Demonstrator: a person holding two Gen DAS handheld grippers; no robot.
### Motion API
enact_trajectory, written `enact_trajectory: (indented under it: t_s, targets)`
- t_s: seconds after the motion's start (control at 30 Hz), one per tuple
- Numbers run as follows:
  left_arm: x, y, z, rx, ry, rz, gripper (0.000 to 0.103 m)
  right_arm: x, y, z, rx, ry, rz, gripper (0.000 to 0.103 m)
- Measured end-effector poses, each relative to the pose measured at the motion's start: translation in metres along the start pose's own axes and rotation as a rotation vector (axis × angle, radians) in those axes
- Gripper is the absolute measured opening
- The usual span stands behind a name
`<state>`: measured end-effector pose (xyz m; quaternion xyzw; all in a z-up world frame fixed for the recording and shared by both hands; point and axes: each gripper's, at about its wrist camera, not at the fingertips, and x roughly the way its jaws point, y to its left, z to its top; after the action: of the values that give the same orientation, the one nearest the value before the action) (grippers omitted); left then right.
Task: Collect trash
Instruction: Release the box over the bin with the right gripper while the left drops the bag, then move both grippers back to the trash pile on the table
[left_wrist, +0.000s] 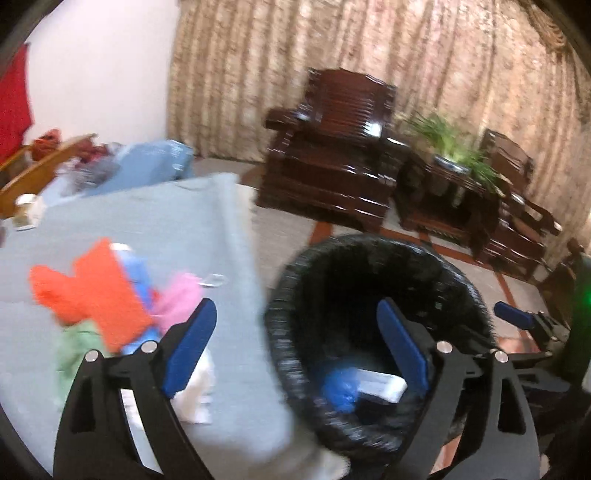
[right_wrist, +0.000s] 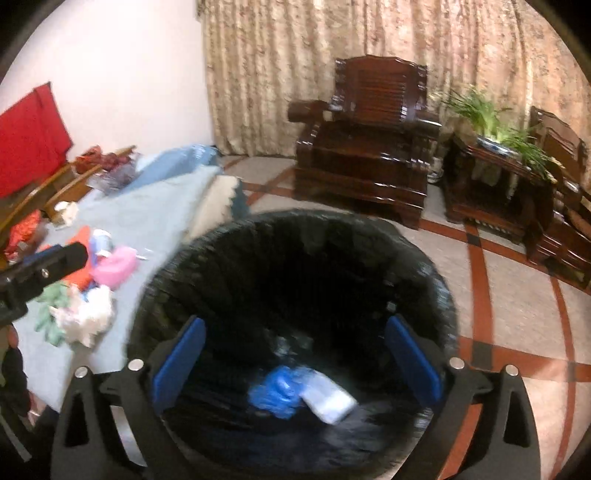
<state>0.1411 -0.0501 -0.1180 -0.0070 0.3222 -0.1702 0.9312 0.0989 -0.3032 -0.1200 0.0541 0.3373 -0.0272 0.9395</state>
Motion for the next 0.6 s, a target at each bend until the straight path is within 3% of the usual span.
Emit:
enact_trajectory:
  t_s: [0.3,0.6]
  targets:
    - [-0.063,0.090,-0.013,-0.067,-0.053,0.254,0.087,-0.001,0.093,0.015,-0.103,-0.060,0.194,0.097]
    - [-0.083,0.146,-0.031,-0.141,-0.033,0.363,0.087,0.019,0.175,0.004,-0.216,-0.054,0.313,0.091]
